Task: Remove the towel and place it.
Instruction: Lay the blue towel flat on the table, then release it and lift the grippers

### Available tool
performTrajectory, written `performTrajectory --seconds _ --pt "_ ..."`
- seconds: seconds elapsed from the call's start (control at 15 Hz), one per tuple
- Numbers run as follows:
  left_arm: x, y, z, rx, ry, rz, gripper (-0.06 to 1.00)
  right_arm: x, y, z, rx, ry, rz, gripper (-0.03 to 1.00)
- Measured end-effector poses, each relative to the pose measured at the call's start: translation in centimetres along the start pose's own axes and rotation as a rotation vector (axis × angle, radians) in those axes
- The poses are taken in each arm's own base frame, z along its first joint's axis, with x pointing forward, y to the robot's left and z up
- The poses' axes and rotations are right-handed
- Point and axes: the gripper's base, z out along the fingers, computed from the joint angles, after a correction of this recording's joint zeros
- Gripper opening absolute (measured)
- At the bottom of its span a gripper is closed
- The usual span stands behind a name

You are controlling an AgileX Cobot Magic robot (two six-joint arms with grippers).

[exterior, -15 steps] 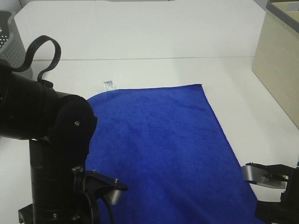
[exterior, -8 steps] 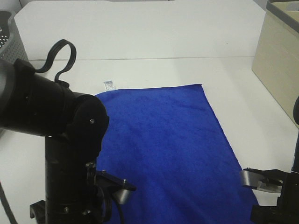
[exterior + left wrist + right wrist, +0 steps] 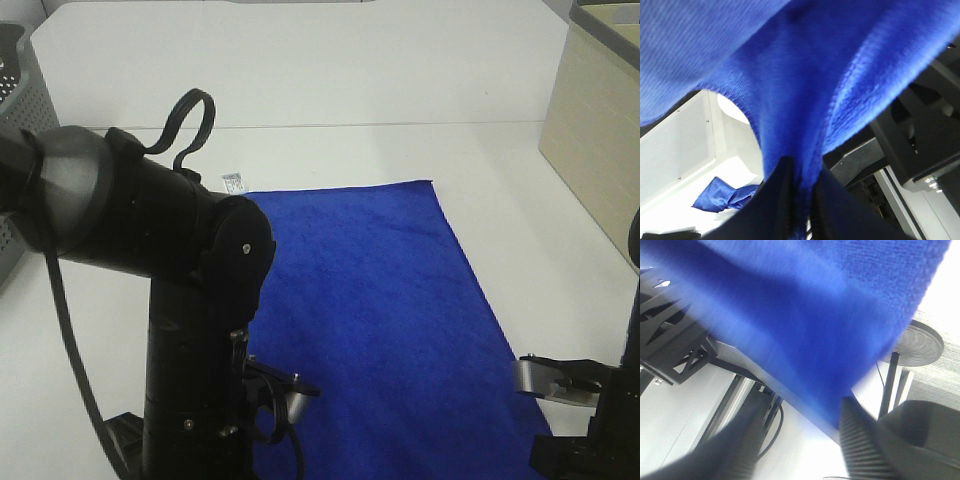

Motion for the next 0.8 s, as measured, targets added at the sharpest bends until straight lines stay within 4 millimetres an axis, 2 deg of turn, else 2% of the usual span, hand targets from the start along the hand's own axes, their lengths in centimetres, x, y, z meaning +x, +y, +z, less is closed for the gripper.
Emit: performTrajectory --seconds 0.13,0.33,0.4,0.6,0.67,0.8 --pt "0.0 -0.2 -0.2 0.015 0.003 -0.003 0.23 0.0 0.0 0.0 -0.004 0.0 0.004 0.54" --pt "0.1 -0.6 -0.2 0.058 0.01 -0.027 0.56 0.3 0.1 0.0 -0.013 0.03 0.028 0.57" --pt "0.1 -0.6 -0.2 0.058 0.011 -0.027 0.62 0.3 0.1 0.0 -0.014 0.034 0.028 0.57" --pt "0.1 -0.8 -0.8 0.055 -0.01 -0.005 0.65 0.7 0.4 -0.4 -0.022 0.056 0.018 0.57" --pt "0.1 -1.1 -1.7 0.055 -0.042 0.025 0.65 0.7 0.8 -1.2 -0.022 0.031 -0.002 0.57" --pt "0.2 -2.0 -4.4 0.035 -0.141 0.103 0.65 0.4 2.1 -4.1 -0.01 -0.103 -0.069 0.57"
